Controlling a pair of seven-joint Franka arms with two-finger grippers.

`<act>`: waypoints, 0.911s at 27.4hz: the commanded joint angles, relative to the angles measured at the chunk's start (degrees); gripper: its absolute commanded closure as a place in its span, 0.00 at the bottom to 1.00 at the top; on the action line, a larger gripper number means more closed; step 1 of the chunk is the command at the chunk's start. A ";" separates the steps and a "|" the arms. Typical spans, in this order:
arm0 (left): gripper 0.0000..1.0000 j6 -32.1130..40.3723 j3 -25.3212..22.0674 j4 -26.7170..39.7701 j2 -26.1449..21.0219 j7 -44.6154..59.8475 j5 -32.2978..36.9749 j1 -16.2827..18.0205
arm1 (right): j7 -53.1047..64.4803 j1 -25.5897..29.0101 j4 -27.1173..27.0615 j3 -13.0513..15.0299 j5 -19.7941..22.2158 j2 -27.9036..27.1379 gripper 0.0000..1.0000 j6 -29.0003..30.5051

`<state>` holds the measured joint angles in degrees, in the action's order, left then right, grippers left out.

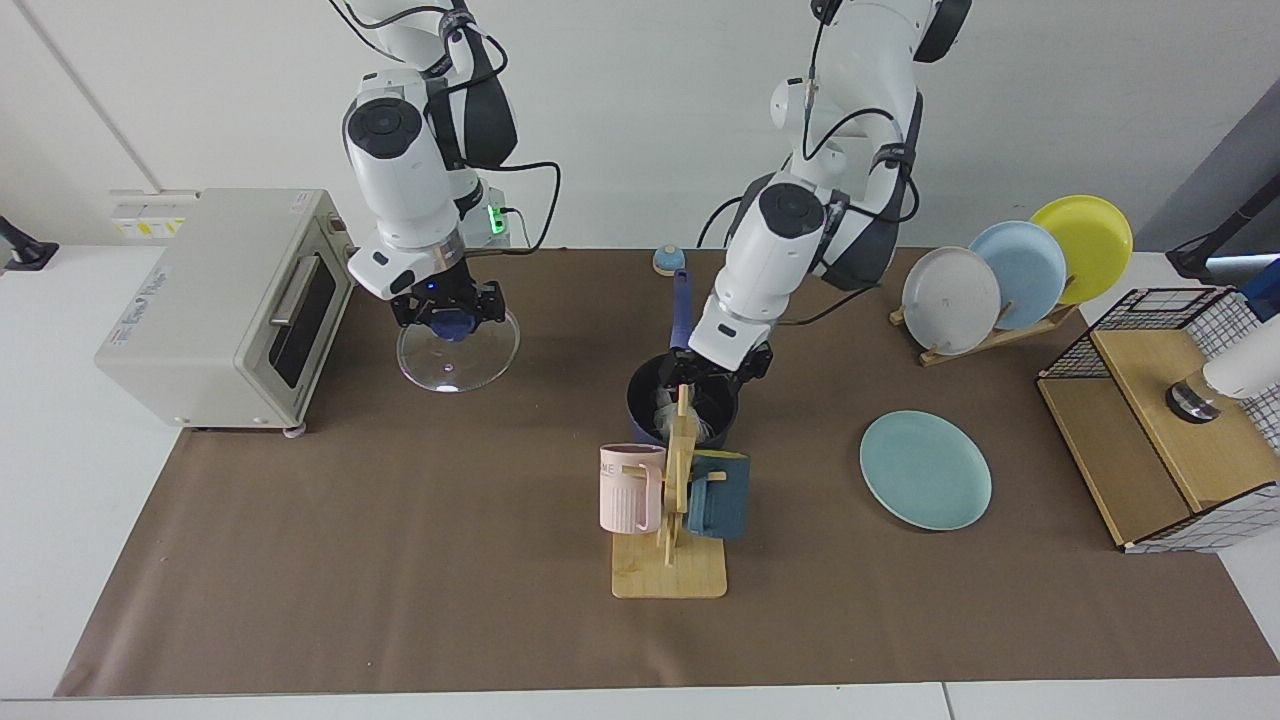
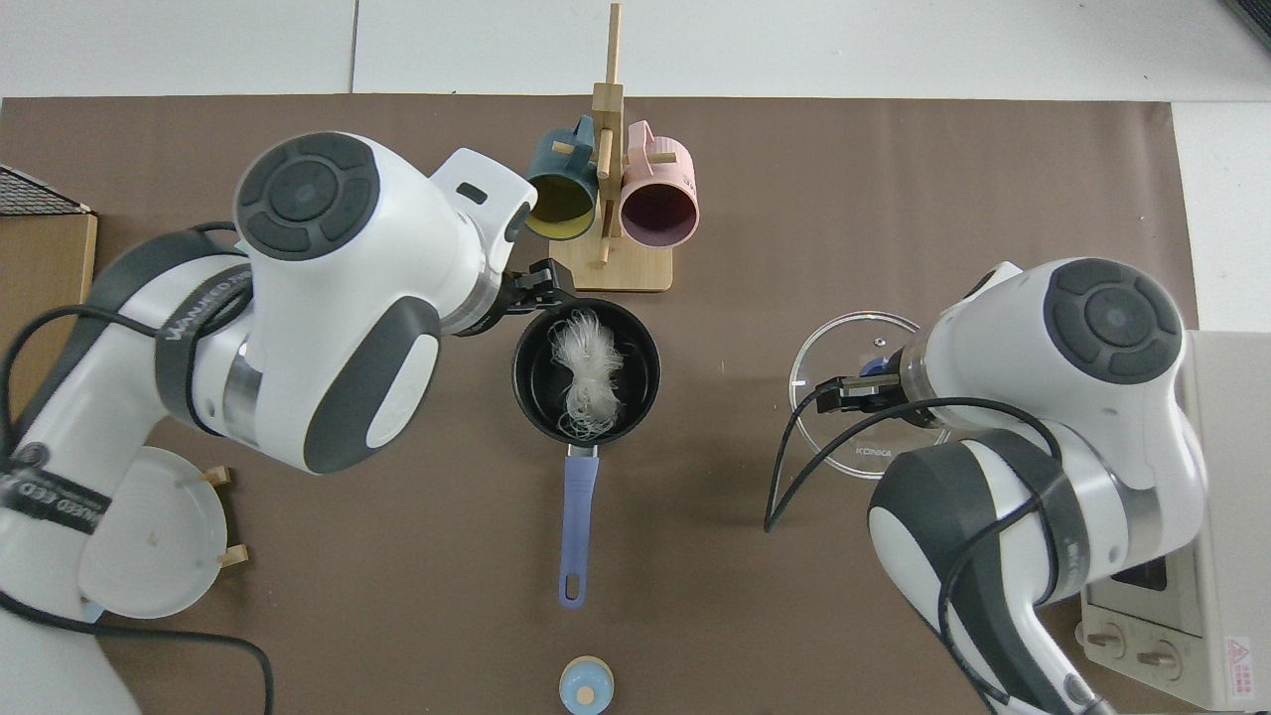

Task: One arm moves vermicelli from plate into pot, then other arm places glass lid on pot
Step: 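Withdraw the left gripper while the right gripper carries the lid toward the saucepan, then lower the glass lid onto the saucepan with the right gripper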

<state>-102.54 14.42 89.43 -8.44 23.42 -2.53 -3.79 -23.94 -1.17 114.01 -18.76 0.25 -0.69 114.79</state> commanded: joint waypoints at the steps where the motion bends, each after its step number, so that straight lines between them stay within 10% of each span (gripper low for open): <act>1: 0.00 5.77 -4.75 0.75 4.39 -10.23 -2.05 1.59 | -8.73 0.64 -1.68 -6.01 -0.17 -1.33 0.96 1.66; 13: 0.00 8.24 -14.77 1.45 6.07 -31.86 -0.73 1.85 | -32.64 -1.99 -16.52 -16.39 10.64 -16.35 0.98 -3.35; 25: 0.00 7.71 -13.02 1.45 6.15 -31.86 3.32 4.75 | -40.66 -8.32 -30.42 -16.83 17.24 -28.58 0.99 -5.90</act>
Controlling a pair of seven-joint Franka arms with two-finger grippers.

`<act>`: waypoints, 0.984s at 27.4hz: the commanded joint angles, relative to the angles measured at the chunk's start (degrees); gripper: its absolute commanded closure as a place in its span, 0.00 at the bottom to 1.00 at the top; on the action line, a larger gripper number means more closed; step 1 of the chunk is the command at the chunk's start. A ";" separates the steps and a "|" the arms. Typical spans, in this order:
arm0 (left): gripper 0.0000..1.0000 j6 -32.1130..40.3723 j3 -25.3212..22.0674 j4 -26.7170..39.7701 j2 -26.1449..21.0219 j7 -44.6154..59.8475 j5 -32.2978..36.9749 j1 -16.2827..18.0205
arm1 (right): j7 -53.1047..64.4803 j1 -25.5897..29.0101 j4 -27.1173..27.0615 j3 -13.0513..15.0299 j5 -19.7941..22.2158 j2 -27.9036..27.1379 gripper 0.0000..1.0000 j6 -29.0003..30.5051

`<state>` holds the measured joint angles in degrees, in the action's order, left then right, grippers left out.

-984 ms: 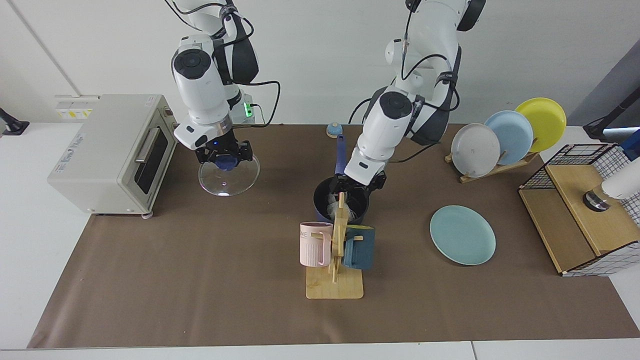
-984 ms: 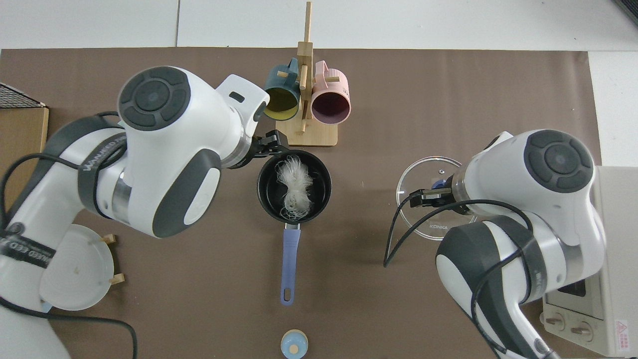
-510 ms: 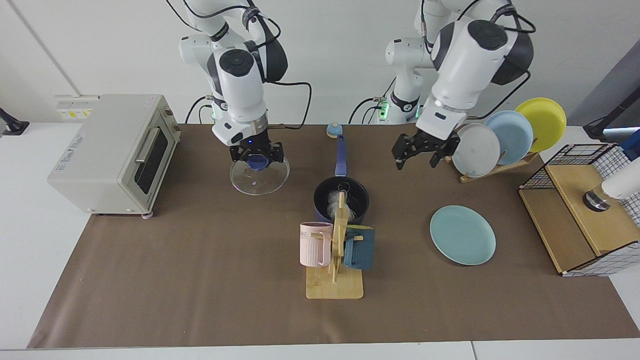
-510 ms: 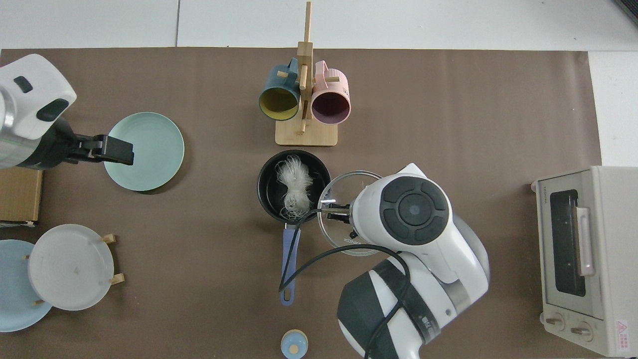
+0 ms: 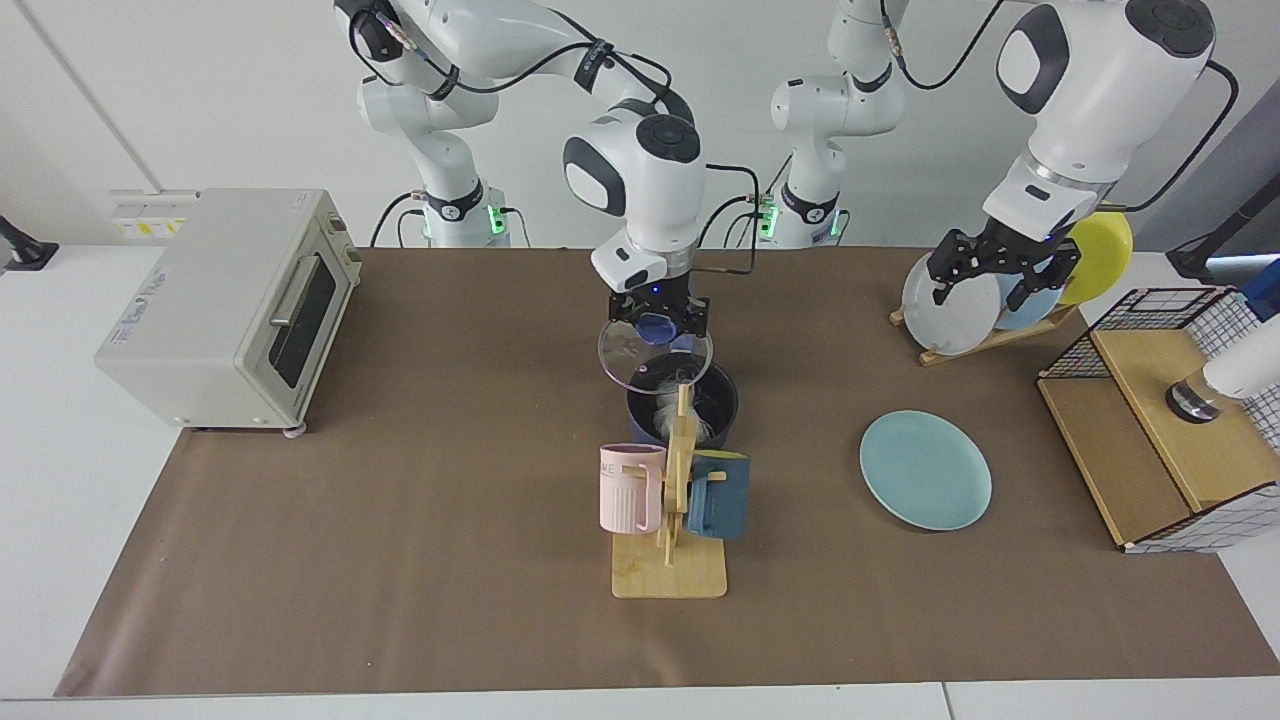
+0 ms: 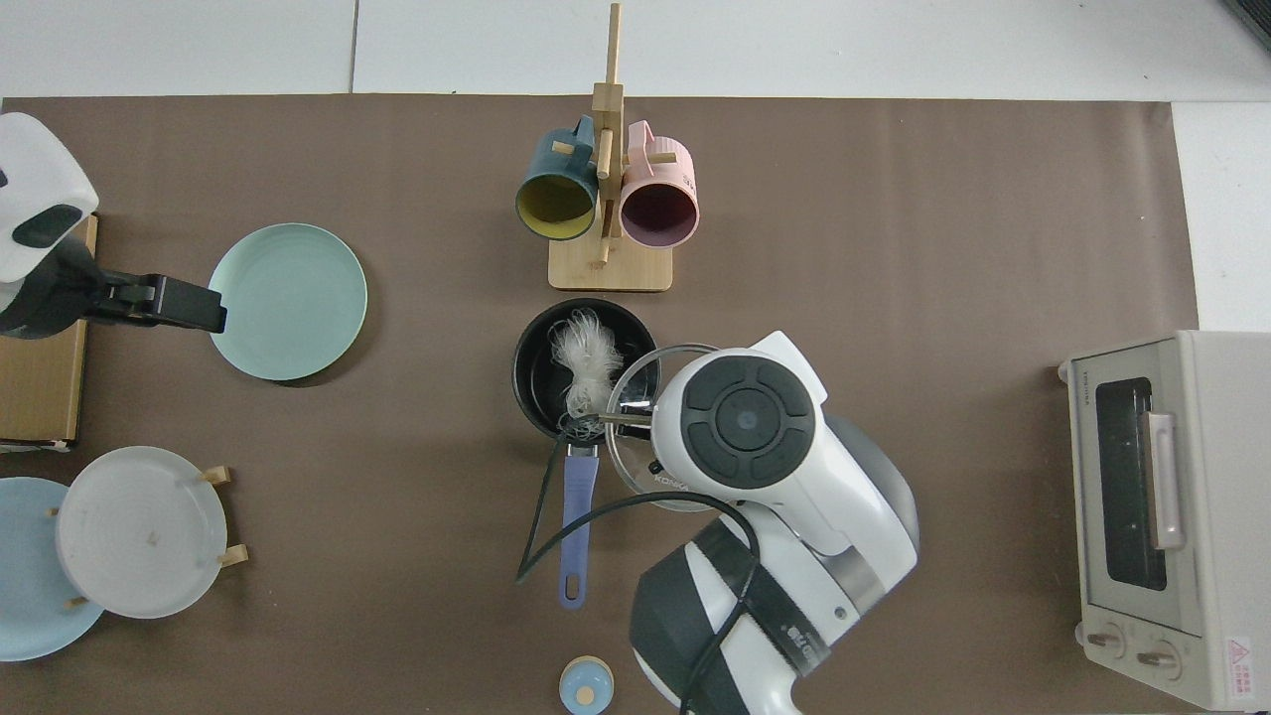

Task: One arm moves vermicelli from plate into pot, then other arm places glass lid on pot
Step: 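Lower the glass lid onto the saucepan with the right gripper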

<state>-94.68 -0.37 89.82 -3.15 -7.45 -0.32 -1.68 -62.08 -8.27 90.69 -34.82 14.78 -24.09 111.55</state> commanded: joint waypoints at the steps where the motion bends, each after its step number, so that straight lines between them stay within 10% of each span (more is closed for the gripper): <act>1: 0.00 -0.15 2.13 1.06 0.87 -0.99 1.12 2.82 | -2.61 -1.57 -7.62 -0.60 3.06 -5.79 0.99 -2.66; 27: 0.00 -0.24 2.31 0.36 1.13 -0.11 1.03 3.00 | -4.98 -3.94 -14.48 0.45 7.02 -13.53 1.00 -2.22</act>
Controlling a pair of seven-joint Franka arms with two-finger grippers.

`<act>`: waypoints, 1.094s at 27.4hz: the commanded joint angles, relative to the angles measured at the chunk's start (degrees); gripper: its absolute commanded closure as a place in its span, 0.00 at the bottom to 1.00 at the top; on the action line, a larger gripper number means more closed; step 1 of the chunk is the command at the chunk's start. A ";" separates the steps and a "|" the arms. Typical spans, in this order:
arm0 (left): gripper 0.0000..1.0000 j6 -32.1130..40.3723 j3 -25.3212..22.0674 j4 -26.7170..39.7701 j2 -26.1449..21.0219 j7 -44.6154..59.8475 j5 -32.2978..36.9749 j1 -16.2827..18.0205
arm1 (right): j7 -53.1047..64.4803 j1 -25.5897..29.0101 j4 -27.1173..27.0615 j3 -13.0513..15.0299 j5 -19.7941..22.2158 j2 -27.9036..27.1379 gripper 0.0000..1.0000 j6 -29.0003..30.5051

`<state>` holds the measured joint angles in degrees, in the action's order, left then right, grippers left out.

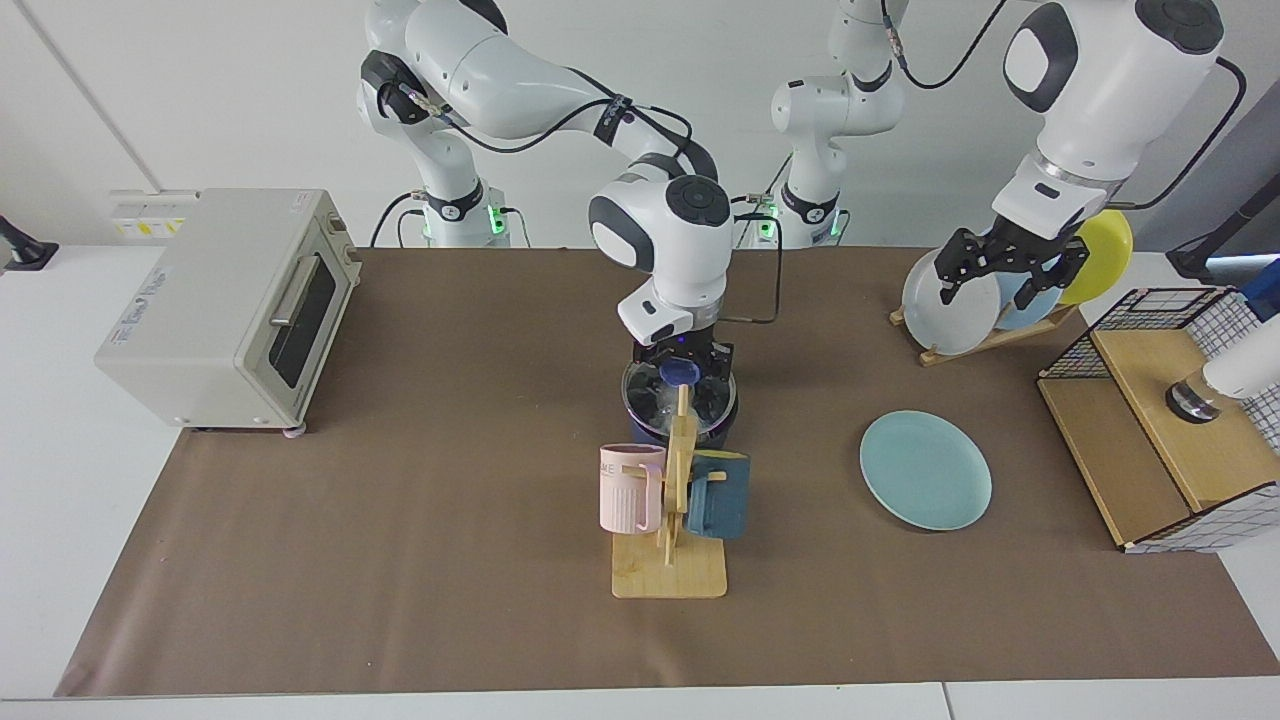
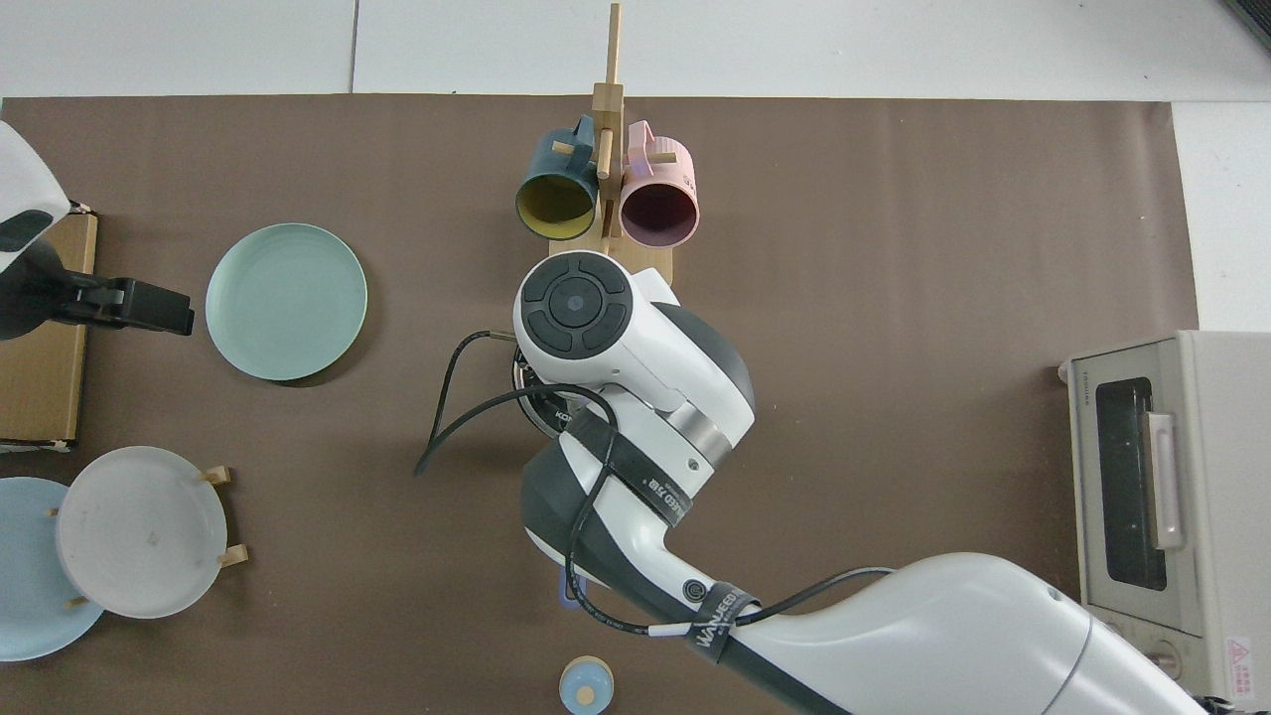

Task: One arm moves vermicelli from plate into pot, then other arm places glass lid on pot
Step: 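Lower the glass lid onto the saucepan with the right gripper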

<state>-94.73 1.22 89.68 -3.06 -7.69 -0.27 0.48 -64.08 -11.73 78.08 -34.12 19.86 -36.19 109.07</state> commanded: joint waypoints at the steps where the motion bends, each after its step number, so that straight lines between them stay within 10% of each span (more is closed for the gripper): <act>1: 0.00 -0.37 0.72 0.50 1.04 0.22 0.89 0.84 | -3.24 -0.58 -1.79 -0.25 2.02 -1.43 1.00 0.53; 24: 0.00 0.07 0.81 0.50 1.04 4.08 0.80 0.75 | -6.94 -1.63 -1.52 -0.25 4.39 -2.84 0.98 1.85; 26: 0.00 0.07 0.81 0.50 1.04 4.08 0.80 0.75 | -6.85 -1.54 -1.52 -0.25 4.39 -2.84 0.77 1.85; 28: 0.00 0.07 0.81 0.50 1.04 4.08 0.80 0.75 | -6.76 -1.37 -1.52 -0.25 4.48 -2.84 0.00 1.77; 30: 0.00 0.07 0.81 0.50 1.04 4.08 0.80 0.75 | -6.76 -1.37 -1.61 -0.25 4.48 -2.84 0.00 1.68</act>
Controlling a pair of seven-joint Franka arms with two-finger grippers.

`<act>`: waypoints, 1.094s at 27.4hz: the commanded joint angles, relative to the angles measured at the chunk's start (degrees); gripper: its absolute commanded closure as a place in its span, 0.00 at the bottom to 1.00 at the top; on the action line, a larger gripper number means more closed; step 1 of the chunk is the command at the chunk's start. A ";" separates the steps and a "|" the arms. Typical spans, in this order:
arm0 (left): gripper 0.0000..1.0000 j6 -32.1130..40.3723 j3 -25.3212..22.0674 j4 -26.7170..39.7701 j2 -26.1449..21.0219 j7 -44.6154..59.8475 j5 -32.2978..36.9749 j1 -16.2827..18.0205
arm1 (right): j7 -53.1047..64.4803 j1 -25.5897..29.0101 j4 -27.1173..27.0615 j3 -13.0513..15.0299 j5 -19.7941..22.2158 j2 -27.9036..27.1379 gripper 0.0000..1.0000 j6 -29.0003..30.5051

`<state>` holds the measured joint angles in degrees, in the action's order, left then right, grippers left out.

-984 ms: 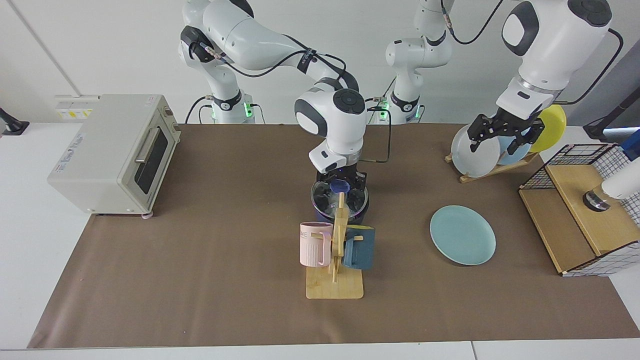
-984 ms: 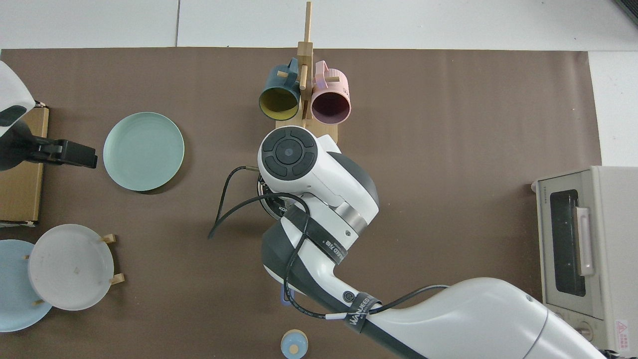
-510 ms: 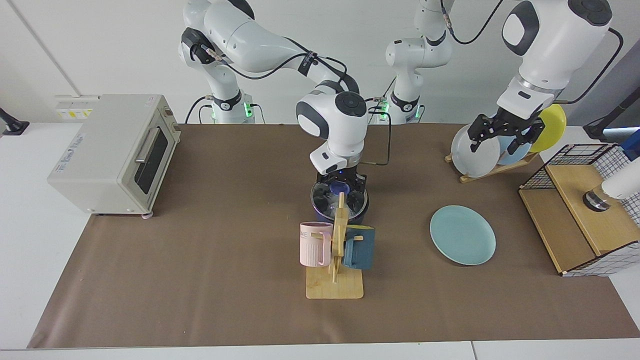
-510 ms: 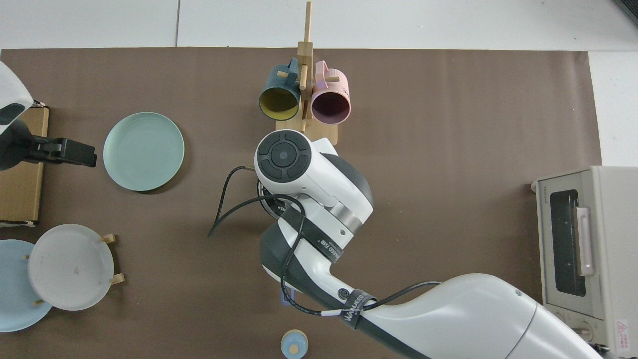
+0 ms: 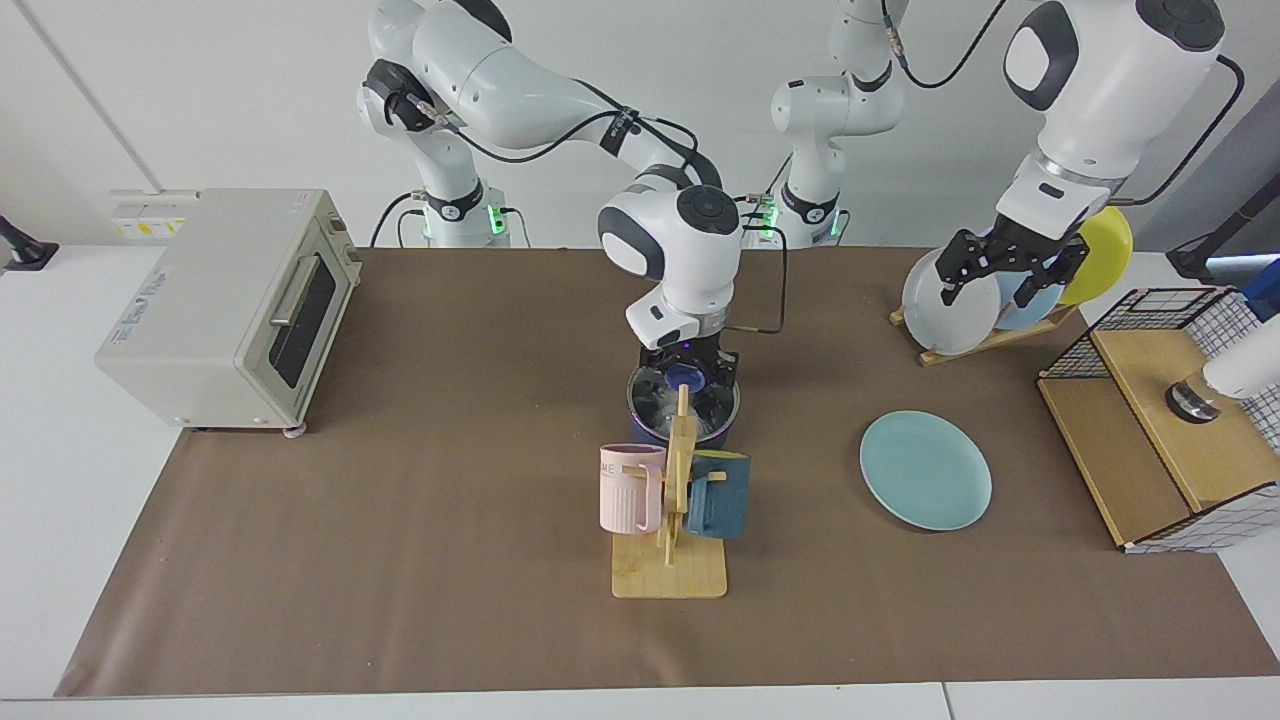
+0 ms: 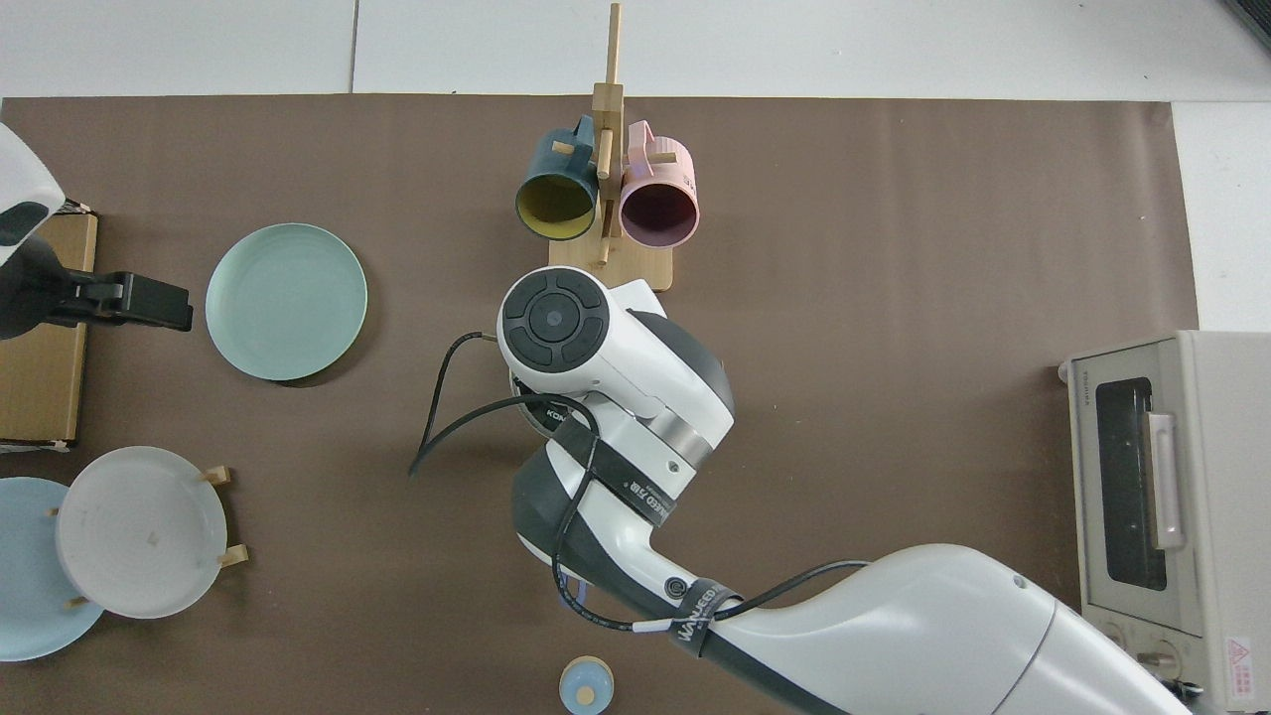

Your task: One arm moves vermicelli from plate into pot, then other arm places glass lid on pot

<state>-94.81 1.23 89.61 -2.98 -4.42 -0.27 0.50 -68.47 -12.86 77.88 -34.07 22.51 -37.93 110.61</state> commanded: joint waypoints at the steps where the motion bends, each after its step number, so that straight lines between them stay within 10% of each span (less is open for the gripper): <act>1: 0.00 0.15 0.79 0.56 0.96 0.82 0.80 0.73 | -2.37 -0.33 -1.41 -0.30 1.83 -1.09 0.00 0.05; 23: 0.00 0.24 0.79 0.56 0.96 0.82 0.88 0.73 | 2.80 4.33 -1.06 -2.41 -4.04 9.97 0.00 -5.75; 30: 0.00 0.24 0.79 0.56 0.96 0.82 0.88 0.73 | 14.05 7.93 0.26 1.18 -8.27 15.69 0.00 -10.05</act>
<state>-94.79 1.24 89.61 -2.97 -4.34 -0.27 0.50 -61.44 -7.69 75.44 -35.16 16.73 -26.47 102.87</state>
